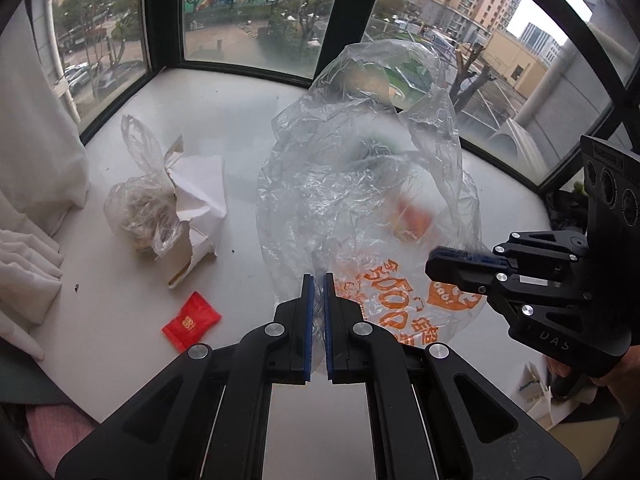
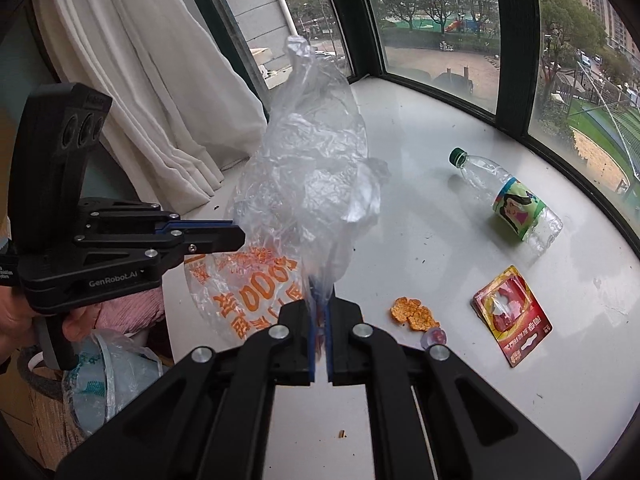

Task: Collect trash
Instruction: 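Lift the plastic bag with the left tool and carry it over the bin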

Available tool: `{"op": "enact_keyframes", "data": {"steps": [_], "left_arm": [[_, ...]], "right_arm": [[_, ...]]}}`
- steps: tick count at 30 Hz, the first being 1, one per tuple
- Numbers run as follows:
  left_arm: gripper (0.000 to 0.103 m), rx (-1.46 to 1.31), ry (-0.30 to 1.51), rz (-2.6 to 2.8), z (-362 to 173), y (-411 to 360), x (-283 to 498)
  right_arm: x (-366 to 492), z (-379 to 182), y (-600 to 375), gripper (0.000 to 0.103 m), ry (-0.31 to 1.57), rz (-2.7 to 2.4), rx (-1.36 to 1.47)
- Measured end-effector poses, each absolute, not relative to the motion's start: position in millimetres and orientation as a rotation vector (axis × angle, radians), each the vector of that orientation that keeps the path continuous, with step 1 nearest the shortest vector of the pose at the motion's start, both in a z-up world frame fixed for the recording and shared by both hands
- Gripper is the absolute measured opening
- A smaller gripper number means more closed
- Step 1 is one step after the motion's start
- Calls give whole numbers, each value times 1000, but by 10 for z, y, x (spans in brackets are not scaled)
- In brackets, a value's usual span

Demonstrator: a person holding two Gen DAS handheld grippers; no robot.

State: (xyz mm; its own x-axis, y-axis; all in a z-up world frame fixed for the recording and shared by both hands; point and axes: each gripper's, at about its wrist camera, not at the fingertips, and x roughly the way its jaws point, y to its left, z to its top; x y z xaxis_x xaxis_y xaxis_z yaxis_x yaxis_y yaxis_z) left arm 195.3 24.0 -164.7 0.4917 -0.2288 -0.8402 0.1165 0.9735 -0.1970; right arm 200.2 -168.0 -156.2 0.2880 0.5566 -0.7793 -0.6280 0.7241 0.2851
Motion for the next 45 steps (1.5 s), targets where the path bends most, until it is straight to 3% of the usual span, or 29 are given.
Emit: {"op": "enact_keyframes", "data": {"steps": [17,28,45], "left_arm": [[3,-210,993,-3,-1305,1014,-343],[3,-303,1055,158,-1605,1517,-1629],[3,-432,1220,219,-2506,1818,-2396]], "right_arm": [[216,-1264,-617,5,987,1065,-207],[-812,-1592,167,5,1046,1244,-336],[-1666,-2308,705,5,1148,1280,-479]]}}
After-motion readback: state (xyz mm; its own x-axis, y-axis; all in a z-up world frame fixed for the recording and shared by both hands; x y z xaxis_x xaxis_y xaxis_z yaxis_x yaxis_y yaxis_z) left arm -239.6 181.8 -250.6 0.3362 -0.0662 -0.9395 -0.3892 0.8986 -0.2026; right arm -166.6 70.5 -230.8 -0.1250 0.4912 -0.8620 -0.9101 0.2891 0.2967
